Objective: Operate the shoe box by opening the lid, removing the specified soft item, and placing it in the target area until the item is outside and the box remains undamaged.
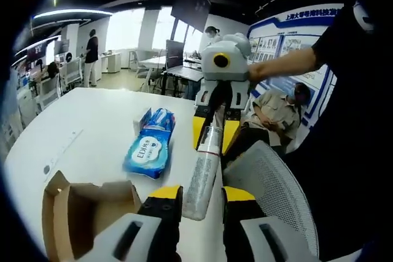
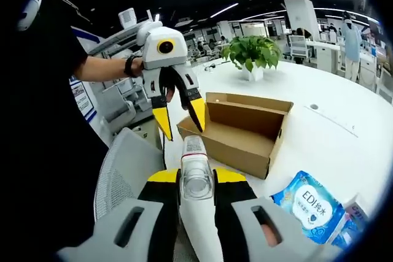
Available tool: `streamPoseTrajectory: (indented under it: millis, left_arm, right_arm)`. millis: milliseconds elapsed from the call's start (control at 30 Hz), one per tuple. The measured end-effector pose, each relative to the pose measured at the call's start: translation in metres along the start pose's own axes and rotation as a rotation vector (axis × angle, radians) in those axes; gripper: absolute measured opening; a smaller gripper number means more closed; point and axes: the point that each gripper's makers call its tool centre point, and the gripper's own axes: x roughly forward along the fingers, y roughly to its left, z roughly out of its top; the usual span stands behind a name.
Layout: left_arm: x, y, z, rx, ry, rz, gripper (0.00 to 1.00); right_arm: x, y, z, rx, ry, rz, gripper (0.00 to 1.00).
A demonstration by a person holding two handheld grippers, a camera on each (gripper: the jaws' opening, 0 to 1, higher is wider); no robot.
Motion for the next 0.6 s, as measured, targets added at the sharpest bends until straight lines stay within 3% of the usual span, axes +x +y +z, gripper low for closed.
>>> streamPoseTrajectory:
  millis: [233,300,400,600]
  left_arm:
    - [-0.005,0.010,-0.013,-0.104,-0.071,0.116,0.26]
    - [-0.005,0.010,-0.020,-0.123,-0.071,0.137,0.26]
    - [-0.008,0.018,-0.029,-0.172,-0.082,0.223,0.29]
    - [-0.011,0.022,-0.046,-0.224,-0.101,0.301,0.32]
  right_arm:
    - [-0.021,-0.014,-0.016,0.023,0.029,-0.045,0.17]
    - [-0.026,-0.018,-0.019,0.033,0.035,-0.058,0.17]
    - [-0.035,-0.025,-0.025,0.042,0.048,-0.080,0.17]
    - [-0.051,-0.036,-0.038,0.049,0.079,-0.112,0.17]
